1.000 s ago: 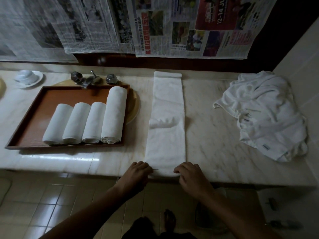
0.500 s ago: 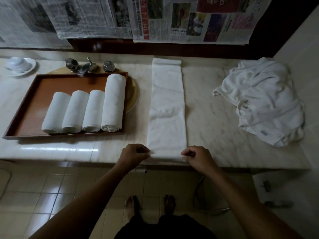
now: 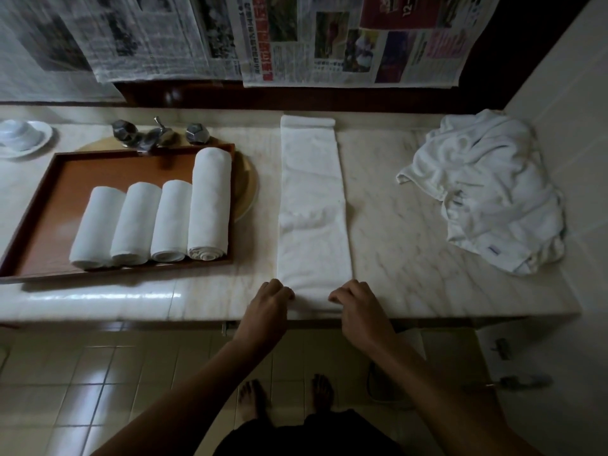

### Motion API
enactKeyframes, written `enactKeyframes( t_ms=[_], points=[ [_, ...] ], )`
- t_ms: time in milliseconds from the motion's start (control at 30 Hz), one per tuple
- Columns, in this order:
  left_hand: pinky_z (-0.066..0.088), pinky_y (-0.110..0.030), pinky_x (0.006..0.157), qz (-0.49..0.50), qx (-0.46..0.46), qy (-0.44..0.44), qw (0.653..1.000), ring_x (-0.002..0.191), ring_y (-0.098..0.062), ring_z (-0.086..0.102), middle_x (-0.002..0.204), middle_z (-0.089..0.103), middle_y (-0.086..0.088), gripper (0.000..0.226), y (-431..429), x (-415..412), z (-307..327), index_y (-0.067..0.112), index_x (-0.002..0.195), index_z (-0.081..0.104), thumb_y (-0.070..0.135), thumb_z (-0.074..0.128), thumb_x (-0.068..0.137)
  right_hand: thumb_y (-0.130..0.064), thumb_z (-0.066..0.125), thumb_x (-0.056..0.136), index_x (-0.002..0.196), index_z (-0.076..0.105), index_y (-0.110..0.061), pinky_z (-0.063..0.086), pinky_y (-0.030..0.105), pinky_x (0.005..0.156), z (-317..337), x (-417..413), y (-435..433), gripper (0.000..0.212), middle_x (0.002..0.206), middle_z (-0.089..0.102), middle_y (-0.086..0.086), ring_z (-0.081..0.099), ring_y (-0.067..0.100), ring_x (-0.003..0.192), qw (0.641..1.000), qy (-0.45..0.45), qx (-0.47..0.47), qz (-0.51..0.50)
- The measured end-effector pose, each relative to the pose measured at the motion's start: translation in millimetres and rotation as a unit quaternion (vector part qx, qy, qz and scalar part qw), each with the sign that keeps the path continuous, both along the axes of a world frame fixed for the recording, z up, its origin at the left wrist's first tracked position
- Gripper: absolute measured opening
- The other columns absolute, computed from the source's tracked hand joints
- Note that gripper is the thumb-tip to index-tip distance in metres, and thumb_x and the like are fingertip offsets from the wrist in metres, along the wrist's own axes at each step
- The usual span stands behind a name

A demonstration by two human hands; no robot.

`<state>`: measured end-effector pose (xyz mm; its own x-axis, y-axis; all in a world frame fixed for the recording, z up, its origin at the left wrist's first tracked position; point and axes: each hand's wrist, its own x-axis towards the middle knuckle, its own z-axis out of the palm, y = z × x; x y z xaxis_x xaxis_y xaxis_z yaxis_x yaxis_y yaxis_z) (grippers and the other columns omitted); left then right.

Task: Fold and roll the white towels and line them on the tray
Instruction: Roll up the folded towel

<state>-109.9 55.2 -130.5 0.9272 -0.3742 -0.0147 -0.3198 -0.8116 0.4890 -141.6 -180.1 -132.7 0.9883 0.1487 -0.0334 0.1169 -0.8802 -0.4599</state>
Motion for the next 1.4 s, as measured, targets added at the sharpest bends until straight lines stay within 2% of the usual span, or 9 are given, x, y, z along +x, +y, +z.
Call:
enactKeyframes(
  t_ms=[133,400,567,733,900,1000,1100,1233,1400],
  points=[
    [0.052,-0.037,0.069,-0.047,0.024,-0.009,0.999,0.090,-0.020,0.049,0.106,0.052,-0.001,0.033,5,-7,-2,0.014,0.112,0.062,0.003,0.065,0.081,-0.005,0.056,0.079,0.121,0.061,-0.020,0.049,0.038,0.083,3,-4,-2,0.045,0.117,0.052,-0.001,0.049,0.022,0.104,0.999,-0.013,-0.031,0.034],
    [0.048,-0.034,0.070,-0.057,0.059,-0.034,0.996,0.084,-0.021,0.053,0.100,0.061,-0.001,0.037,5,9,-1,0.015,0.110,0.067,0.001,0.059,0.077,-0.002,0.056,0.087,0.127,0.060,-0.025,0.044,0.035,0.093,5,8,-9,0.046,0.125,0.055,-0.007,0.050,0.018,0.114,0.997,0.007,-0.047,0.066],
    [0.046,-0.022,0.071,0.026,-0.053,0.066,0.996,0.085,-0.006,0.058,0.097,0.066,0.011,0.020,13,8,14,0.022,0.105,0.068,0.012,0.069,0.088,-0.011,0.066,0.094,0.115,0.067,-0.028,0.051,0.027,0.093,16,9,-24,0.027,0.114,0.066,-0.014,0.059,0.005,0.104,0.993,0.086,0.084,-0.010],
    [0.047,-0.008,0.061,0.158,-0.176,0.224,0.946,0.079,0.002,0.068,0.095,0.073,0.009,0.013,18,8,24,0.025,0.096,0.072,0.017,0.079,0.088,-0.022,0.071,0.095,0.105,0.075,-0.024,0.057,0.026,0.086,16,9,-30,0.012,0.099,0.070,-0.015,0.064,0.000,0.093,0.976,0.096,0.178,-0.081],
    [0.056,-0.023,0.068,0.231,-0.231,0.247,0.912,0.080,-0.004,0.071,0.093,0.076,0.006,0.007,13,2,25,0.028,0.094,0.078,0.023,0.076,0.090,-0.004,0.066,0.092,0.117,0.073,-0.022,0.049,0.027,0.090,0,-2,-11,0.032,0.116,0.066,-0.005,0.058,0.015,0.108,0.999,-0.035,0.017,-0.036],
    [0.056,-0.025,0.071,0.249,-0.221,0.233,0.914,0.084,-0.009,0.070,0.093,0.075,0.006,0.007,9,1,23,0.030,0.093,0.079,0.024,0.075,0.090,-0.010,0.057,0.092,0.130,0.067,-0.017,0.048,0.046,0.102,-13,-23,8,0.040,0.133,0.063,0.006,0.056,0.028,0.125,0.990,-0.127,-0.050,0.027],
    [0.049,-0.016,0.067,0.242,-0.186,0.148,0.941,0.090,-0.012,0.067,0.104,0.068,0.006,0.008,-1,-9,23,0.026,0.101,0.075,0.024,0.072,0.093,-0.021,0.048,0.097,0.149,0.050,-0.017,0.027,0.055,0.116,-22,-38,22,0.052,0.156,0.046,0.010,0.039,0.033,0.146,0.992,-0.099,-0.077,0.029],
    [0.042,-0.038,0.100,0.101,0.009,-0.069,0.992,0.125,-0.024,0.054,0.135,0.058,-0.005,0.044,-21,-37,5,0.020,0.131,0.060,0.016,0.071,0.088,-0.016,0.039,0.093,0.160,0.032,-0.017,0.014,0.054,0.122,-26,-42,18,0.067,0.168,0.024,0.008,0.018,0.031,0.156,0.994,-0.082,-0.048,0.048],
    [0.021,-0.052,0.117,-0.057,0.053,-0.108,0.991,0.151,-0.034,0.030,0.162,0.035,-0.016,0.076,-39,-49,-9,0.006,0.155,0.034,0.007,0.038,0.079,-0.016,0.038,0.094,0.162,0.025,-0.015,0.014,0.055,0.122,-34,-29,13,0.068,0.170,0.015,0.007,0.012,0.030,0.157,0.991,-0.084,-0.072,0.070]
  ],
)
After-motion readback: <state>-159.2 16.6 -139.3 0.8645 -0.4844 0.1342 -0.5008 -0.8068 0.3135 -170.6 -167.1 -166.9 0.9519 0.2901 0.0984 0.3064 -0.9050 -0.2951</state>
